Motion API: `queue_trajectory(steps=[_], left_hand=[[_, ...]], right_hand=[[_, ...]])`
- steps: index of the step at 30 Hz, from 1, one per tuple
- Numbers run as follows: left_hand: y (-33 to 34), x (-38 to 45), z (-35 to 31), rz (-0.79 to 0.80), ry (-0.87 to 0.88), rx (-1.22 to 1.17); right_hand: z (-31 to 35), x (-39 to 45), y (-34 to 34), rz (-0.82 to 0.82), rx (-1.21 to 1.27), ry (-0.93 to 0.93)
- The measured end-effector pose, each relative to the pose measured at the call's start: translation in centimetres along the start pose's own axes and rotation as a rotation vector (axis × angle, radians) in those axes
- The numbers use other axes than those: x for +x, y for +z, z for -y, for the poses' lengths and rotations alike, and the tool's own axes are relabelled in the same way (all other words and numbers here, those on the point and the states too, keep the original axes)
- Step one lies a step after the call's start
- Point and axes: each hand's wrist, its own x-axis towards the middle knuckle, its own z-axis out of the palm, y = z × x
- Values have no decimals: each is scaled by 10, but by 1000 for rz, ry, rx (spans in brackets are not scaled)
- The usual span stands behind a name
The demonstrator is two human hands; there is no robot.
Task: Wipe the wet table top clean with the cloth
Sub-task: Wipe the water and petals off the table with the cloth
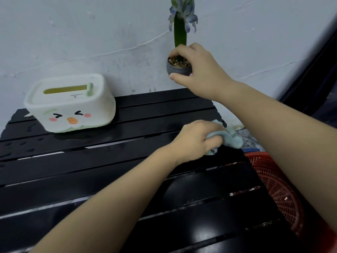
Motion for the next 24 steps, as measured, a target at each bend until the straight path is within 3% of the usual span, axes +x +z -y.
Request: queue_trajectory(steps=[4,6,8,10,12,15,17,20,24], left_hand=[[-1,-37,-27,125,0,-168],[-5,-46,-29,53,-35,-308],[-22,-44,-20,-124,-97,-380],[-49,-38,-2,-318,-78,-235],[-71,-31,26,-390,-83,80],[-79,-25,51,-253,-366,320],[-66,-21,57,-196,-451,457],[-57,-24,56,-235,-345,534],[-48,-51,47,-124,-77,419]], right_hand=[[3,-5,8,50,13,4],[3,-7,7,55,17,10],[4,-7,2,42,12,12],[6,-6,-5,22,0,10],[6,-4,-11,9,-11,9],[4,-4,-14,6,-21,6],[4,-5,-9,22,-16,10],[3,-8,1,39,-4,16],[6,-15,22,103,43,23]])
